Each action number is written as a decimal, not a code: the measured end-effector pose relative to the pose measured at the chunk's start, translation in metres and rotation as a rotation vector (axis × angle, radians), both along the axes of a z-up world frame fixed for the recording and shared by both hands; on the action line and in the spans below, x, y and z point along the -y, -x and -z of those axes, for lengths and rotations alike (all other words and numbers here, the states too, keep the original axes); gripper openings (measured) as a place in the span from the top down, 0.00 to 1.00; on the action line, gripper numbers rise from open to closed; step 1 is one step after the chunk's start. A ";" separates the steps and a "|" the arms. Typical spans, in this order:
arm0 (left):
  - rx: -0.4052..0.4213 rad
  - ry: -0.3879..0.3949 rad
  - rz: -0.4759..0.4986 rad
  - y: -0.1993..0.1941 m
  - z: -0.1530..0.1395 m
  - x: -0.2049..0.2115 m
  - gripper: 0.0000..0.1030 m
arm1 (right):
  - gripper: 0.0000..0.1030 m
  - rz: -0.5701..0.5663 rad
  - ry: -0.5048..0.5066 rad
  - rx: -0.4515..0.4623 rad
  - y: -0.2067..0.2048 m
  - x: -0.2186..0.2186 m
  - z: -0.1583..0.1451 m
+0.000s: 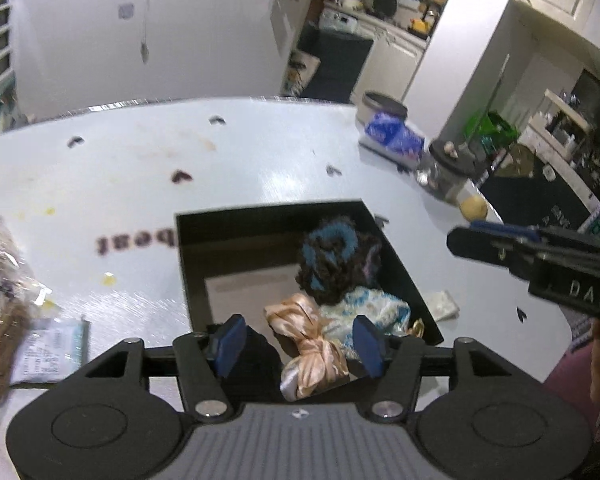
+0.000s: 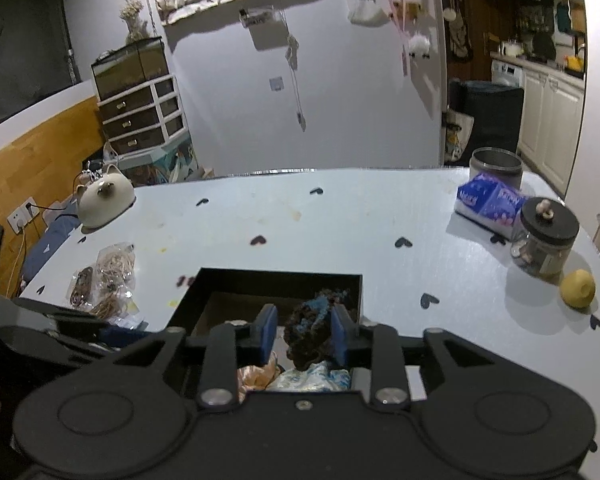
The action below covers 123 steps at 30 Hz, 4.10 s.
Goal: Organize soft objects
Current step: 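Open both tools and lift them out of the black box, then move left tool to clear bag of white cords while right moves to white sachet, then close left tool on white cord bag while right closes on white-and-blue sachet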
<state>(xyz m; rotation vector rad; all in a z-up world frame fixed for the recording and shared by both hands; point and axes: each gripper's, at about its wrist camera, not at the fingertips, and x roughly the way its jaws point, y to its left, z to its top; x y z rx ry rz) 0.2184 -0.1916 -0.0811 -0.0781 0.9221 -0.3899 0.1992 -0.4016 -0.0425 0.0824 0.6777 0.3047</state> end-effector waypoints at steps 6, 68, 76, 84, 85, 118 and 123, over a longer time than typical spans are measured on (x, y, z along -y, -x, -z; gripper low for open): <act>0.067 -0.003 -0.050 0.015 -0.018 -0.014 0.27 | 0.60 0.014 -0.005 0.042 0.011 -0.006 -0.007; 0.221 -0.081 -0.083 -0.007 -0.022 -0.292 0.00 | 0.00 0.155 0.073 0.062 0.017 -0.239 -0.002; 0.174 -0.083 0.057 -0.057 -0.004 -0.311 0.00 | 0.00 0.137 0.138 -0.007 -0.002 -0.267 0.015; 0.100 -0.098 0.179 -0.113 0.019 -0.316 0.00 | 0.13 0.082 0.223 -0.121 -0.029 -0.294 0.045; 0.087 -0.101 0.179 -0.120 0.023 -0.316 0.00 | 0.14 0.069 0.230 -0.141 -0.032 -0.298 0.051; -0.293 -0.012 -0.265 -0.184 0.072 -0.291 0.00 | 0.06 -0.076 0.315 -0.262 -0.078 -0.371 0.113; -0.257 -0.066 -0.223 -0.197 0.079 -0.273 0.00 | 0.06 -0.100 0.309 -0.293 -0.089 -0.377 0.121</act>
